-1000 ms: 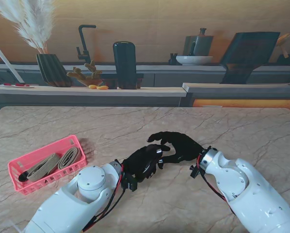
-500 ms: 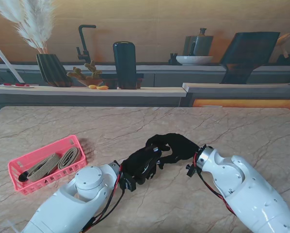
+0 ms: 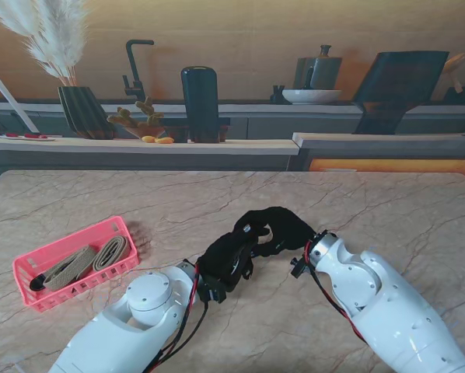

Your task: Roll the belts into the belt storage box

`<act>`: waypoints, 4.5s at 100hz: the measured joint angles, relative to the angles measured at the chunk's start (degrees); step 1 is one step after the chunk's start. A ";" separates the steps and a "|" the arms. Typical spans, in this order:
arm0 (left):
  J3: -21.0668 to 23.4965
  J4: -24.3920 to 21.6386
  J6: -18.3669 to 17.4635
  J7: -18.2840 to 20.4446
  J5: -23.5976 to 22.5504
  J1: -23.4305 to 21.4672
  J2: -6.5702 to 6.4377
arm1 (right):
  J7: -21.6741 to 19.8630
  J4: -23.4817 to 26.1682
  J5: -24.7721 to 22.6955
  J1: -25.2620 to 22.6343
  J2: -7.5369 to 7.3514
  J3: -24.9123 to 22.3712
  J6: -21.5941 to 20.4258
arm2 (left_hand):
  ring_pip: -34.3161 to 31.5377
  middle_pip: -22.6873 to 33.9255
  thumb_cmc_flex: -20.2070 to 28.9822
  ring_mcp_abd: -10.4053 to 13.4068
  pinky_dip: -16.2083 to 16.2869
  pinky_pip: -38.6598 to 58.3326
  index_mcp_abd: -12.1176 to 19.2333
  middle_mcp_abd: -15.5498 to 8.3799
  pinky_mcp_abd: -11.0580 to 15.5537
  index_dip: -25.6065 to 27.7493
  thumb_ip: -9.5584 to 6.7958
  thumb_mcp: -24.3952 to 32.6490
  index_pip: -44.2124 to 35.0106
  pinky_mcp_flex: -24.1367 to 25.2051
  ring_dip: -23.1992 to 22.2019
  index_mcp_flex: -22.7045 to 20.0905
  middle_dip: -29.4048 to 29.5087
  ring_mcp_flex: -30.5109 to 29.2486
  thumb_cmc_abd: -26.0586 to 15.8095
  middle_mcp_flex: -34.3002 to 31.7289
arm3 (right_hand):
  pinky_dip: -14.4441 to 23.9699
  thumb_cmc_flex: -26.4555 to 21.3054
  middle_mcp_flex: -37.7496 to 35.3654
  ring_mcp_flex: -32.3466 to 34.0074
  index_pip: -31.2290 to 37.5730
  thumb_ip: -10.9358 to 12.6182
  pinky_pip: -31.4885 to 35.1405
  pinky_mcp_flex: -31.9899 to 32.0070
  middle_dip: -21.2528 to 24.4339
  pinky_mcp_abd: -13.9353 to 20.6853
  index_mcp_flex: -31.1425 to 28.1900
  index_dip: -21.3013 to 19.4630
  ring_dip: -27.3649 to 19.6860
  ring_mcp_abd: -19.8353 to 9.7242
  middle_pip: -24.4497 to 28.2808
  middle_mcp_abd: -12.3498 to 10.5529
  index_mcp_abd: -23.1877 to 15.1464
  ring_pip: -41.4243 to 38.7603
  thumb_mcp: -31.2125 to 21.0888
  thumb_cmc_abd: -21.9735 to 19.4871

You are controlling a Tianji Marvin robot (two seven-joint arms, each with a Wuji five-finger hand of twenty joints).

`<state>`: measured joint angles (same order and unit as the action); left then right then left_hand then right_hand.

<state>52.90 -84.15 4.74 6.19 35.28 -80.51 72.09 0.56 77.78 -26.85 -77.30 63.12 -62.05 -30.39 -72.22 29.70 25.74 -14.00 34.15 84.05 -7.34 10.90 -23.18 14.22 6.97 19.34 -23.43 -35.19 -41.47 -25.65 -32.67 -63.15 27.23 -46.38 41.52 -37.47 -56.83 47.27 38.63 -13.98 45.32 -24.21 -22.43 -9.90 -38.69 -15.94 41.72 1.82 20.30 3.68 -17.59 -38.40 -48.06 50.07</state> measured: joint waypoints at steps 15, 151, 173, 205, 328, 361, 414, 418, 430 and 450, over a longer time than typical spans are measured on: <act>0.51 -0.54 0.22 -2.08 0.95 -0.34 1.12 | 5.12 1.20 -1.26 -2.66 1.09 -1.48 1.79 | 5.89 -2.68 3.38 -0.81 2.04 -3.73 0.00 0.01 -1.16 0.13 -0.75 -6.74 -1.13 3.93 -2.48 -1.18 1.37 6.72 -3.00 2.51 | -0.03 -0.01 0.00 0.00 0.00 -0.03 0.28 0.00 0.68 0.00 -1.61 0.04 0.02 0.00 -0.96 -0.05 -0.35 -0.62 -0.05 1.74; 1.58 5.77 2.26 16.88 -1.44 4.84 -2.36 | -3.34 8.86 -2.20 -10.44 -0.87 -9.27 0.20 | 10.39 0.52 23.32 7.99 -4.32 4.32 0.68 -1.51 9.57 9.49 -2.87 11.53 -2.57 -18.49 -6.67 -0.13 -8.60 -1.16 2.83 -5.37 | -1.43 3.40 24.09 -8.77 -5.49 7.21 -2.13 5.16 -0.17 0.04 26.31 -14.40 -5.79 -0.02 3.65 -0.15 -1.07 11.84 -2.71 -8.87; 0.67 5.72 2.24 18.70 -3.14 5.51 -3.06 | -3.39 7.98 -1.55 -9.17 -1.25 -7.14 -0.33 | 9.10 2.71 18.16 8.23 -5.62 5.69 0.68 -1.51 10.40 7.04 -2.89 17.82 -2.63 -20.79 -6.67 0.45 -2.79 -2.65 5.05 -5.34 | -0.83 3.95 25.71 -9.34 -5.50 7.19 -3.14 5.38 0.36 0.06 27.70 -14.29 -5.83 -0.02 3.64 -0.05 -2.48 13.01 -0.57 -8.87; -0.06 5.79 1.82 19.50 -2.98 6.06 -3.23 | -6.56 4.60 1.49 -4.69 -1.41 -2.39 -0.48 | 8.23 2.74 16.36 8.71 -6.32 6.15 0.68 -1.51 10.45 5.74 -2.90 18.45 -1.99 -21.26 -6.67 2.07 -2.25 -2.72 5.66 -5.30 | -0.73 4.96 24.04 -10.82 -1.47 7.10 -4.01 6.03 0.37 0.07 18.41 -15.08 -6.52 0.01 3.56 0.51 -3.86 13.86 -0.59 -7.99; 1.49 6.97 0.73 19.25 4.73 3.70 -2.05 | 3.67 3.37 -16.77 -2.35 -1.09 -1.31 -2.39 | 33.62 -11.52 6.80 -3.20 -1.59 -8.29 -0.48 6.54 0.92 2.18 -2.94 14.97 3.95 2.74 6.69 1.03 10.23 14.83 5.65 1.24 | -0.09 1.27 5.32 -4.66 1.79 -0.12 -4.11 3.68 -3.88 -0.16 5.87 -3.15 -5.83 0.35 5.04 0.47 -5.70 9.65 6.84 -5.48; 2.04 7.10 1.37 19.26 6.66 3.01 -1.94 | 8.30 2.34 -24.13 -0.50 -1.54 0.51 -3.43 | 36.93 -11.54 6.19 -5.37 -1.59 -9.54 -0.85 6.54 0.65 1.47 -2.94 12.95 5.11 5.27 7.57 1.54 11.55 16.47 5.57 1.24 | -0.09 2.05 4.14 -4.60 1.80 -0.11 -4.11 3.68 -3.02 -0.16 5.57 -3.14 -5.83 0.29 7.12 -0.05 -6.42 9.65 6.86 -5.53; 1.27 1.73 2.90 12.48 -8.62 3.05 -2.68 | 12.98 4.31 -25.85 -4.90 -0.57 -2.85 0.06 | 48.99 -14.52 10.17 -4.16 -4.37 -29.13 0.70 3.50 0.63 2.13 -2.96 -1.79 5.78 22.38 10.52 0.05 10.75 28.33 -0.60 3.49 | -0.75 1.86 -0.18 -3.52 0.40 -0.18 -3.21 2.98 -2.28 -0.16 0.72 0.70 -5.83 0.09 5.11 -0.93 -7.76 8.19 6.05 -2.90; 1.27 1.02 2.90 11.12 -10.63 2.82 -2.75 | 12.81 4.80 -25.79 -5.21 -0.63 -3.13 0.47 | 48.61 -14.51 10.17 -4.16 -4.26 -29.13 1.13 3.49 0.63 2.19 -2.96 -1.99 4.80 22.38 10.31 -0.75 10.65 28.33 -0.60 3.49 | -0.75 1.85 -0.15 -3.52 0.40 -0.14 -3.20 2.97 -2.16 -0.16 0.53 0.70 -5.83 0.09 4.35 -0.89 -6.87 8.19 5.95 -2.90; 1.39 -0.63 2.86 8.45 -15.23 2.11 -2.95 | 11.79 6.07 -25.57 -6.12 -0.85 -4.03 1.69 | 46.40 -13.80 11.10 -4.16 -3.58 -27.73 1.22 3.47 0.63 3.63 -2.96 -3.16 3.85 21.83 8.96 -1.93 9.86 28.26 -1.26 3.49 | -0.76 1.85 -0.14 -3.52 0.40 -0.06 -3.17 2.97 -2.13 -0.30 -0.29 0.70 -5.83 0.12 3.64 -1.21 -3.65 8.18 5.89 -2.90; 2.07 -1.35 2.97 9.27 -17.61 1.88 -4.03 | 11.73 7.20 -25.61 -7.37 -1.02 -4.83 3.54 | 44.10 -13.01 11.12 -4.16 -2.97 -26.28 0.73 3.46 0.63 4.61 -2.96 -3.33 5.22 21.41 8.01 -1.54 9.24 27.46 -1.28 3.42 | -0.77 1.85 -2.54 -3.52 0.40 -0.03 -3.10 2.98 -2.44 -0.55 -1.41 0.67 -5.76 0.12 8.26 -2.67 0.21 8.07 5.39 -2.90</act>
<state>54.97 -85.50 7.71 15.46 17.67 -78.62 68.06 12.30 84.98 -52.46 -84.66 62.10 -66.88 -26.84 -28.11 16.69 36.86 -18.16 31.18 57.77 -6.60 14.36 -22.55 18.83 4.01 16.01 -18.21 -13.78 -33.46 -27.19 -23.43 -35.69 25.95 -42.95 40.76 -35.62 -59.37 43.76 39.03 -14.01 42.22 -21.23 -24.87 -10.45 -40.09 -15.27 35.96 1.95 28.56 1.01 -17.38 -30.33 -42.67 47.17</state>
